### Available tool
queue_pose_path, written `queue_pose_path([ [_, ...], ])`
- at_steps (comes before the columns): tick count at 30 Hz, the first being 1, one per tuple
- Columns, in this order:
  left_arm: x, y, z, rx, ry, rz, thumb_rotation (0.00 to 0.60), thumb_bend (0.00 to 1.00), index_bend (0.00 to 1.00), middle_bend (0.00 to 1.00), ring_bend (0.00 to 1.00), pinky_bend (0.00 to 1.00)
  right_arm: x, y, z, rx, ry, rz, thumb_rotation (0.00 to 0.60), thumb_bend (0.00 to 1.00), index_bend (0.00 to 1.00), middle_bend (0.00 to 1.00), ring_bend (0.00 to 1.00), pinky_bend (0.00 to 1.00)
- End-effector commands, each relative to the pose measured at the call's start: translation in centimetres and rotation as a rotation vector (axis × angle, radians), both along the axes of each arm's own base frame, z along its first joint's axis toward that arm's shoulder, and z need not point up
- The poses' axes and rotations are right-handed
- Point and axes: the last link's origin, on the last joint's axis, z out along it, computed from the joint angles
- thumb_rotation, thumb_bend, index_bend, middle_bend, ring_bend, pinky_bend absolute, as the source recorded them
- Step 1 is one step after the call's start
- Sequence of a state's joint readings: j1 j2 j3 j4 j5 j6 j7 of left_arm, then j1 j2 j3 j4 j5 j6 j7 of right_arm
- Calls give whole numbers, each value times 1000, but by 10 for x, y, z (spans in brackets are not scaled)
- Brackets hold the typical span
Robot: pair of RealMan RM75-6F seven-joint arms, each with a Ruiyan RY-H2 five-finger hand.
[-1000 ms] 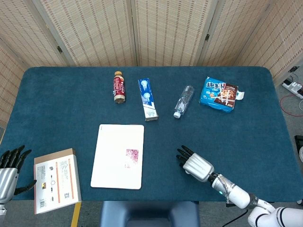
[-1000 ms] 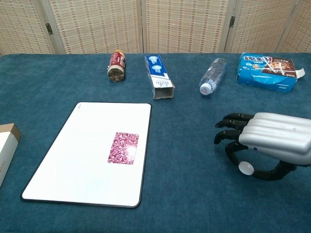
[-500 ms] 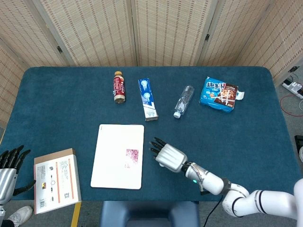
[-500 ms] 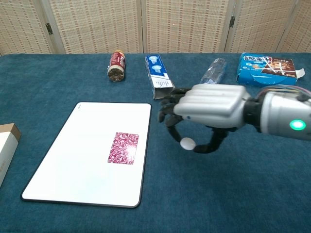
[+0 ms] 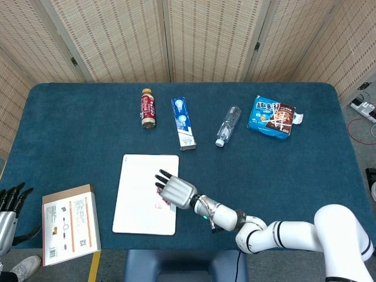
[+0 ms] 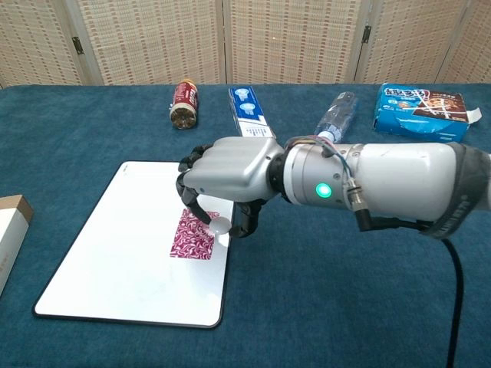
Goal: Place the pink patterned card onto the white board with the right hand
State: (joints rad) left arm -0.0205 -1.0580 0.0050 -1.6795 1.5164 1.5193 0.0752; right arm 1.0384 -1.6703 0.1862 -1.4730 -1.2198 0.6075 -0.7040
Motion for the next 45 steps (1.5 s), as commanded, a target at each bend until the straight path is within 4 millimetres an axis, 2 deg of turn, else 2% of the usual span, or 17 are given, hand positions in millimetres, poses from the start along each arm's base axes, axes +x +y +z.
queue_pose_path([
  [1, -1, 0, 0, 0, 0, 4, 600, 214, 147, 78, 87, 0, 7, -2, -6, -5, 3, 5, 600, 335, 510, 200, 8, 0],
  [8, -2, -1, 0, -1, 1, 5, 600, 214, 147, 79, 87, 0, 17, -7, -15, -13, 3, 7, 600, 335, 479, 199, 5, 0],
  [16, -2, 0, -2, -6, 0, 6, 600, 214, 147, 78, 87, 0, 18, -8, -18, -18, -1, 8, 600, 334, 199, 193, 8, 0],
  [20, -3, 1, -2, -7, 0, 7, 600, 214, 147, 78, 87, 0, 12, -9, -10, -32, -18, -8, 600, 335, 145, 192, 9, 0],
  [23, -4, 2, -1, -3, -2, 5, 600, 214, 147, 79, 87, 0, 1, -11, 8, -66, -33, -20, 600, 335, 143, 191, 12, 0],
  [27, -5, 5, -1, 0, -5, 1, 600, 215, 147, 78, 87, 0, -22, -9, 42, -133, -65, -63, 600, 335, 143, 188, 15, 0],
  [32, -3, 10, -2, 30, 24, -19, 600, 214, 147, 79, 87, 0, -66, 5, 95, -247, -119, -147, 600, 335, 143, 184, 32, 0],
  [35, -2, 12, -4, 34, 20, -20, 600, 215, 147, 79, 87, 0, -78, 10, 110, -281, -133, -170, 600, 335, 143, 179, 30, 0],
  [36, -1, 12, -4, 35, 17, -21, 600, 216, 147, 79, 87, 0, -86, 14, 120, -306, -144, -191, 600, 335, 143, 174, 30, 0],
  [37, 2, 16, -6, 36, 17, -33, 600, 216, 147, 79, 87, 0, -114, 22, 147, -388, -176, -283, 600, 335, 143, 160, 29, 0],
  [40, 7, 21, -11, 36, 12, -49, 600, 216, 146, 79, 87, 0, -148, 47, 181, -479, -215, -362, 600, 335, 143, 115, 26, 0],
  [45, 17, 25, -20, 32, 8, -77, 600, 218, 140, 79, 87, 0, -204, 87, 217, -608, -291, -500, 600, 335, 114, 46, 0, 0],
])
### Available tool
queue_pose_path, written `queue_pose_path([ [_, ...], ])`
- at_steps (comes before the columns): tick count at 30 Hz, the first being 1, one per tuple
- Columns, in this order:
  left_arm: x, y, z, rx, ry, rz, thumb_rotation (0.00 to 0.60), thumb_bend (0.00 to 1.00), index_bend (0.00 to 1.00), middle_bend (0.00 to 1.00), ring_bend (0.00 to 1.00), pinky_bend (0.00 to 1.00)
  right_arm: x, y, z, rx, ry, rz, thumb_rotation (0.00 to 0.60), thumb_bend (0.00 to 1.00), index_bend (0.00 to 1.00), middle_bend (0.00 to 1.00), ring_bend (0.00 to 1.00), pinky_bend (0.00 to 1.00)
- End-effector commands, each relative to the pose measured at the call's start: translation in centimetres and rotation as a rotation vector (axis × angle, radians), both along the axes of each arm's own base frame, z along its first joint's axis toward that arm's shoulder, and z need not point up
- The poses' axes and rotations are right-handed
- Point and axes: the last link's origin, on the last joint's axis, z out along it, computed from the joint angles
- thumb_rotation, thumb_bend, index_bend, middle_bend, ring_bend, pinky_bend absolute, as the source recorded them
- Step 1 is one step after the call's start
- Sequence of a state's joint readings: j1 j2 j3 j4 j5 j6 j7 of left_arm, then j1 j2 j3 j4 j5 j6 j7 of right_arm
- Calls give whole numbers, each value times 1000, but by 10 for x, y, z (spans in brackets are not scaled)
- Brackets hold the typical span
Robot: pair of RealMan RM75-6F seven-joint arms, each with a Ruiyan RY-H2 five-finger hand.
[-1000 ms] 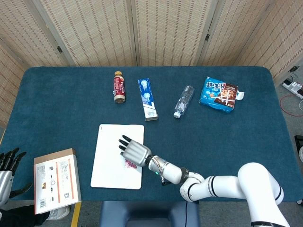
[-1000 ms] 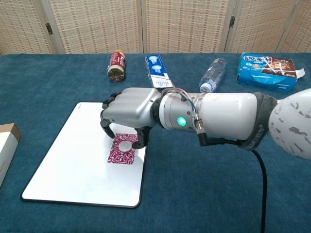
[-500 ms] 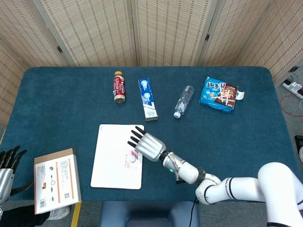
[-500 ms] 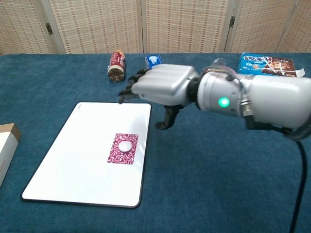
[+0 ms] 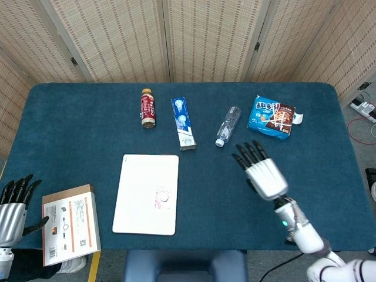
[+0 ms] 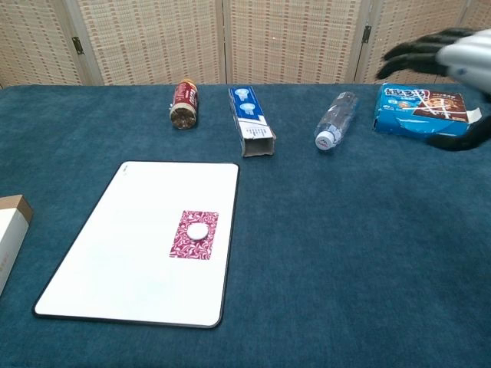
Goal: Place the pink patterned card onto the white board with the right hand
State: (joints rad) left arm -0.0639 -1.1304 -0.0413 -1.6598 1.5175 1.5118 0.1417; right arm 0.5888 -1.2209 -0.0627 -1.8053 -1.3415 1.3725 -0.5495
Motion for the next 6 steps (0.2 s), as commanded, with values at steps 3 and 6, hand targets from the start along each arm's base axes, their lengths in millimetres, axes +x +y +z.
queue_pose_path([
  [3, 10, 6, -7, 6, -4, -30, 600, 221, 139, 78, 87, 0, -69, 62, 46, -131, -107, -162, 600, 334, 104, 45, 0, 0],
  [6, 17, 10, -10, 19, -8, -53, 600, 221, 137, 79, 87, 0, -86, 79, 53, -162, -139, -195, 600, 334, 102, 45, 0, 0],
])
